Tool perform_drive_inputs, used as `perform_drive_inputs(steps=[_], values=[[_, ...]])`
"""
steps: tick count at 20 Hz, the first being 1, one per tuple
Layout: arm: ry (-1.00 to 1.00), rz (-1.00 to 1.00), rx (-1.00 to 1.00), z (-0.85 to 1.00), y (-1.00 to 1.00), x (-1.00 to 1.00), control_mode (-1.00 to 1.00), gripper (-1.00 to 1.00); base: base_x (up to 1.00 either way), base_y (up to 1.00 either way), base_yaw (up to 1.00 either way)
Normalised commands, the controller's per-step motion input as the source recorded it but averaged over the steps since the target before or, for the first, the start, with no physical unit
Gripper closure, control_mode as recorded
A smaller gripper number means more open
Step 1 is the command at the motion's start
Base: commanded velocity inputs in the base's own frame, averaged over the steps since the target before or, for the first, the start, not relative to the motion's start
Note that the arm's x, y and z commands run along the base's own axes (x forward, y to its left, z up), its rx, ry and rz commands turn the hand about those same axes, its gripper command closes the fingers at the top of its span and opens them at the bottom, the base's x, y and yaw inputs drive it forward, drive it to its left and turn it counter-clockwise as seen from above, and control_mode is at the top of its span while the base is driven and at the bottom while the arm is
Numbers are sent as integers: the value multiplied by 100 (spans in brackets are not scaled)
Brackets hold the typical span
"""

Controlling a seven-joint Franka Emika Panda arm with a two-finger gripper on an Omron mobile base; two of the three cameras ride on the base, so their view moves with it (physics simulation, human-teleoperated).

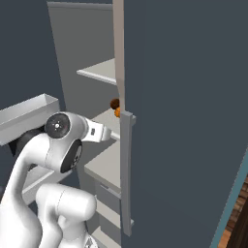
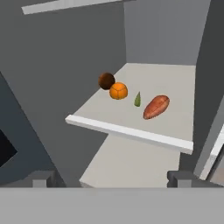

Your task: Take the orange and lemon wedge from the highest rack and move them to the second highest rack where the orange and sweet potato are located, to maximize freezer space. Close the freezer door after rearranging.

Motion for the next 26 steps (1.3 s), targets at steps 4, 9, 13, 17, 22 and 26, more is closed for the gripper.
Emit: perform_drive_inputs(steps=[4,9,13,17,22,26], values=[[0,4,0,12,12,-80,-100,-100,0,0,0],[0,0,0,0,13,-74,-100,-100,0,0,0],[0,3,0,-16,3,-63,-100,-100,0,0,0],[-1,0,0,-27,0,-67,-100,-100,0,0,0],[-5,2,0,-17,0,-51,100,-100,-38,8,0],[0,0,0,0,0,0,100,-100,-89,38,0]])
